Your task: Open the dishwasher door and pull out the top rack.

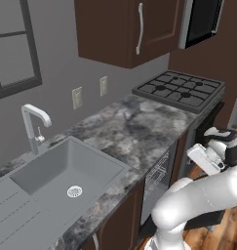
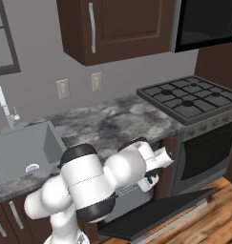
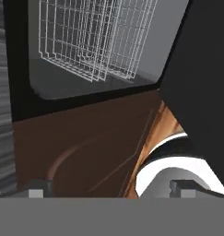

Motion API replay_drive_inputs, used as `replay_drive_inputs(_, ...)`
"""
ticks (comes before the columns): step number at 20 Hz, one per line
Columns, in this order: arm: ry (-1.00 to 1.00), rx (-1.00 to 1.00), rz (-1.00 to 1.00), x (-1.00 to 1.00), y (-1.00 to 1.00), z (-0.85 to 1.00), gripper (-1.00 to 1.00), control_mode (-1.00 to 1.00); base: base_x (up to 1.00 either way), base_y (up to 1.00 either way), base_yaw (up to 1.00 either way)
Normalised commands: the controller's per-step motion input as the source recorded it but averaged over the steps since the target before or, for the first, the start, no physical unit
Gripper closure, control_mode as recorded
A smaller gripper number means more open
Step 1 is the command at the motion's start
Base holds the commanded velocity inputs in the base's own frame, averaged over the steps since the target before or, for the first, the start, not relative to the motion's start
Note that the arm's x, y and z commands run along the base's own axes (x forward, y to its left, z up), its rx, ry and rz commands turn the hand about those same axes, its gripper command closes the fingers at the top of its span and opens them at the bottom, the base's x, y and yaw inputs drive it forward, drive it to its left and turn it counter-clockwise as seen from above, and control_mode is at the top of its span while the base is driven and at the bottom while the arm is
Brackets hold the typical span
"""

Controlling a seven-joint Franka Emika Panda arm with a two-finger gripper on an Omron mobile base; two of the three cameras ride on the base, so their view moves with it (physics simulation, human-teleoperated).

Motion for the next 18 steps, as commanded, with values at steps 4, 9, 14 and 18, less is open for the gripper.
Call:
replay_drive_inputs(4,0.00,-0.08,-0.16,0.52,0.31,-0.21,-1.00,-1.00,0.00,0.00,0.00)
replay_drive_inputs(9,0.00,-0.05,-0.10,0.39,0.14,-0.14,-1.00,-1.00,0.00,0.00,0.00)
replay_drive_inputs(14,0.00,-0.02,-0.04,0.12,0.02,-0.42,-1.00,-1.00,0.00,0.00,0.00)
replay_drive_inputs(18,0.00,-0.05,-0.03,0.04,0.00,-0.57,-1.00,-1.00,0.00,0.00,0.00)
